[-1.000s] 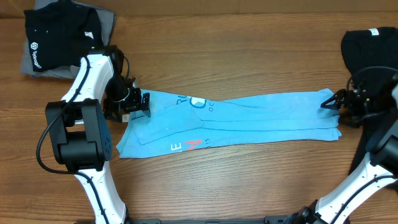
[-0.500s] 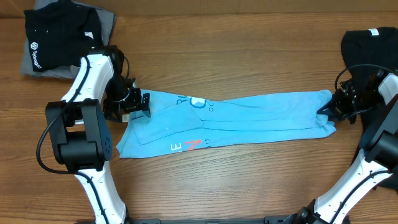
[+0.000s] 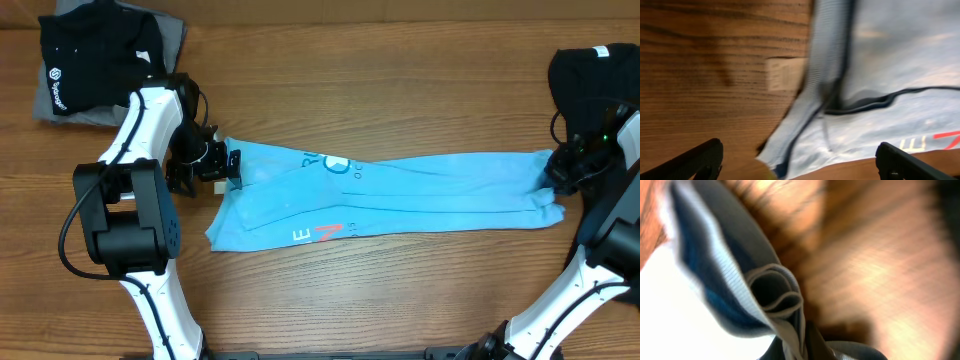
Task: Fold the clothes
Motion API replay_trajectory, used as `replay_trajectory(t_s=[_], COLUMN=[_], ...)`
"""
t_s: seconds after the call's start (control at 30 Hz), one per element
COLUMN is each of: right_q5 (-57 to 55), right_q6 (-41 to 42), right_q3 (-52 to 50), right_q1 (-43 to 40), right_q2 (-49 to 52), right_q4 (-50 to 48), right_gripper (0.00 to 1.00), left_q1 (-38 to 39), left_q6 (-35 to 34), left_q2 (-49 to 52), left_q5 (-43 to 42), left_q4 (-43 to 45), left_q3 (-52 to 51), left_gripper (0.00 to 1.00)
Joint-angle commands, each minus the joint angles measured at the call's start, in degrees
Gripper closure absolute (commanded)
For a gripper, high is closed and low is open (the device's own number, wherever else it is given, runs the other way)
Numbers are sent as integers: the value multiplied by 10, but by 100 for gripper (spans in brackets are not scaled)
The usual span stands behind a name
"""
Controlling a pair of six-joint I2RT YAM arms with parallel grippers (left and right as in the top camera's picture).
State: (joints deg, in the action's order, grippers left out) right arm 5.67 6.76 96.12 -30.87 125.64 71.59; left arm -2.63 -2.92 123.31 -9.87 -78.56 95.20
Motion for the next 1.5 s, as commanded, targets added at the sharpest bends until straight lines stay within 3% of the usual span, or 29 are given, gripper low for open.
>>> replay_trajectory(t_s=[0.0, 0.27, 0.7, 1.27, 1.33, 1.4, 1.47], right_q5=[-71, -71, -24, 58, 70, 75, 73], right_q6=[51, 72, 85, 85, 85, 85, 85], right_q3=[10, 10, 5, -88, -104, -116, -121], right_q1=[21, 113, 313, 418, 421, 424, 426], right_q2=[-71, -142, -146, -146, -146, -146, -146], right_q4=[1, 16, 76, 4, -11, -19, -22], right_gripper=[96, 96, 96, 96, 81, 49, 36], left_q1=[1, 1, 1, 1, 1, 1, 1], left_q6=[-6, -14, -14, -14, -14, -14, -14], left_q2=[-20, -20, -20, -20, -20, -20, -20], left_q5=[-7, -7, -7, -7, -7, -7, -7], left_q4=[-3, -3, -2, -7, -7, -6, -6], left_q3=[10, 10, 10, 10, 10, 10, 10], left_gripper=[0, 0, 0, 0, 0, 0, 0])
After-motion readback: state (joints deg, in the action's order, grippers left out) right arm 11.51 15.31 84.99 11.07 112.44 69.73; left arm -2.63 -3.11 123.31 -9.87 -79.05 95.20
